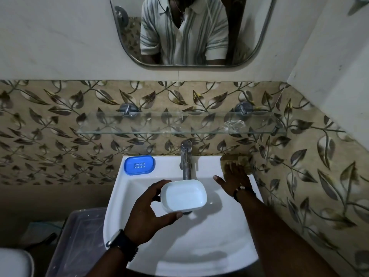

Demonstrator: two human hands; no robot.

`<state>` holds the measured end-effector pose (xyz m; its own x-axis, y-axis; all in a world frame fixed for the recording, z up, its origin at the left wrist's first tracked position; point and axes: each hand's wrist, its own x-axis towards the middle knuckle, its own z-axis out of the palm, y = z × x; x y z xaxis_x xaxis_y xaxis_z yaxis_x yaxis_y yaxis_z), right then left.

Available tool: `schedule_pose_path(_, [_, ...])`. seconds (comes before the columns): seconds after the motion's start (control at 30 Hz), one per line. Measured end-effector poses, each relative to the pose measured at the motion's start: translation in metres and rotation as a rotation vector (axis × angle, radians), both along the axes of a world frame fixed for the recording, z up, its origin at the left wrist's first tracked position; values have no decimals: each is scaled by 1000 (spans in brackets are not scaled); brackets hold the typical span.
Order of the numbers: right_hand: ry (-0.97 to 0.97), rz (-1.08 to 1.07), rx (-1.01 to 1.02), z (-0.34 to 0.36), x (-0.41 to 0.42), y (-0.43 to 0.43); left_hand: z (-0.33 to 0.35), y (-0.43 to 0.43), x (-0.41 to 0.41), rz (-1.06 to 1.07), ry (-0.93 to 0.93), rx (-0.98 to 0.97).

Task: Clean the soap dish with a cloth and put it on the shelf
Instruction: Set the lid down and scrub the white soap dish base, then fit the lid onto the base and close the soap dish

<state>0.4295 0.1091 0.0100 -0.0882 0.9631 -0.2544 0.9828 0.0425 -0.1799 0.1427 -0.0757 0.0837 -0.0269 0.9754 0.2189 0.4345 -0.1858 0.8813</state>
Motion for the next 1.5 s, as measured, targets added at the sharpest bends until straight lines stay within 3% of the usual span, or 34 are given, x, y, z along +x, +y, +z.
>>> schedule_pose_path(0.07, [27, -32, 84, 3, 0, -4, 0, -1, -2, 1, -3, 4])
schedule_pose_path(0.23, [123, -10, 694, 16, -14, -35, 0, -2, -11, -2, -33, 20])
schedule_pose_path(0.4, [151, 177, 945, 44, -53, -39, -5, -7, -21, 3, -84, 34])
schedule_pose_path(0.57, [180, 474, 1060, 67, -97, -38, -9, -17, -36, 24, -115, 49])
schedule_pose_path(0.77, [191, 653, 1003, 72, -161, -38, -8, -35, -65, 103, -163, 69])
schedule_pose_path(1.0, [169, 793, 791, 63, -241, -41, -14, -67, -104, 237, -197, 58])
schedule_pose_path(1.13, [194, 770, 601, 49, -268, -37, -18, -84, -120, 293, -225, 28])
schedule_pose_path(1.37, [-105, 637, 270, 2, -282, -28, -13, -105, -143, 330, -152, 13])
schedule_pose_path(1.5, [-178, 606, 150, -12, -287, -32, -9, -112, -154, 353, -118, 26])
